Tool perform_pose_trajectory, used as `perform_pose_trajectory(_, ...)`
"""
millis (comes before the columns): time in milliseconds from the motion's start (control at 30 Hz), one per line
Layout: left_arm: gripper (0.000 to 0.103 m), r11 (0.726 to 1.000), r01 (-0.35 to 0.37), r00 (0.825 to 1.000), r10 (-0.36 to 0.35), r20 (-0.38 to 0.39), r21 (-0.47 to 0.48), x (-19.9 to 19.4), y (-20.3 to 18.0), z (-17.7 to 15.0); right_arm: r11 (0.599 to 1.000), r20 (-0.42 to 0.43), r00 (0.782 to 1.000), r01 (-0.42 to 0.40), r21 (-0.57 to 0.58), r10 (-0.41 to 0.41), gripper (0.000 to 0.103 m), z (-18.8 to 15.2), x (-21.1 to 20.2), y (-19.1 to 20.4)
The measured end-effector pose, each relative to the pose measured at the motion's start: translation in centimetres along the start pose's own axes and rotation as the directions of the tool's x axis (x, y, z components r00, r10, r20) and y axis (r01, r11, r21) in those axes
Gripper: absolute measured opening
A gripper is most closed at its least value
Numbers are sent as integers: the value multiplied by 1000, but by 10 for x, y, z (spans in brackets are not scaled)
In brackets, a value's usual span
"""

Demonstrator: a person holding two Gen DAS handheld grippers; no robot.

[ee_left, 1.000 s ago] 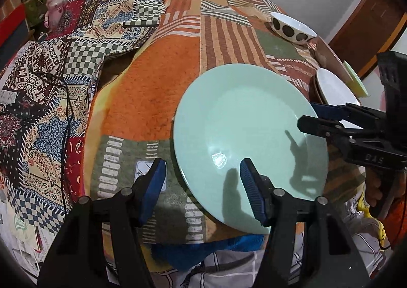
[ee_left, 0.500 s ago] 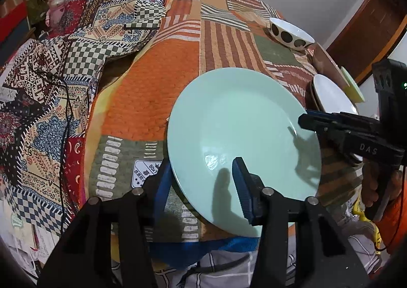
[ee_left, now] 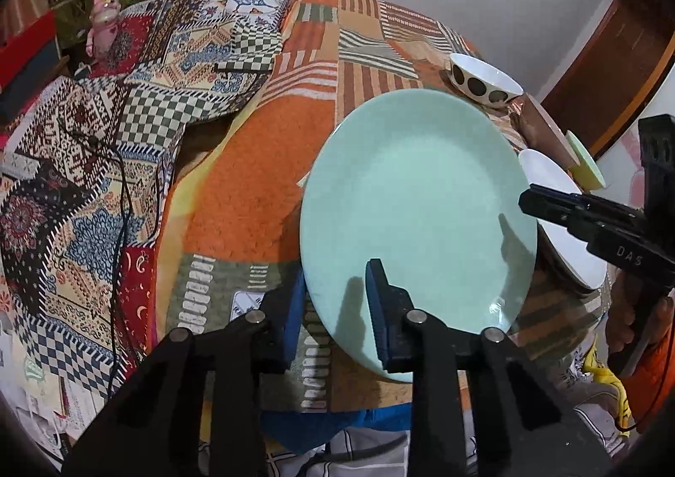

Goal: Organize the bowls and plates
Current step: 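Lift the mint green plate with the left tool toward the held plate stack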

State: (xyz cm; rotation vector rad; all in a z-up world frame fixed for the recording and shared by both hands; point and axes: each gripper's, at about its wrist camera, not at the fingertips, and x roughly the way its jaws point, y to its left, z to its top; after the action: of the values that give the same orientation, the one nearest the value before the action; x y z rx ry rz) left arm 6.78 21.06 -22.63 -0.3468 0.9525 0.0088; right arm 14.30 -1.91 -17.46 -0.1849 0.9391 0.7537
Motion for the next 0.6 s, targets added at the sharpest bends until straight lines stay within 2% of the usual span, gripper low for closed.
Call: perform_pose_trajectory(600,27,990,25,996,-36,77,141,-21,-72,31,997,133,989,51,66,-59,21,-2,-67,-38)
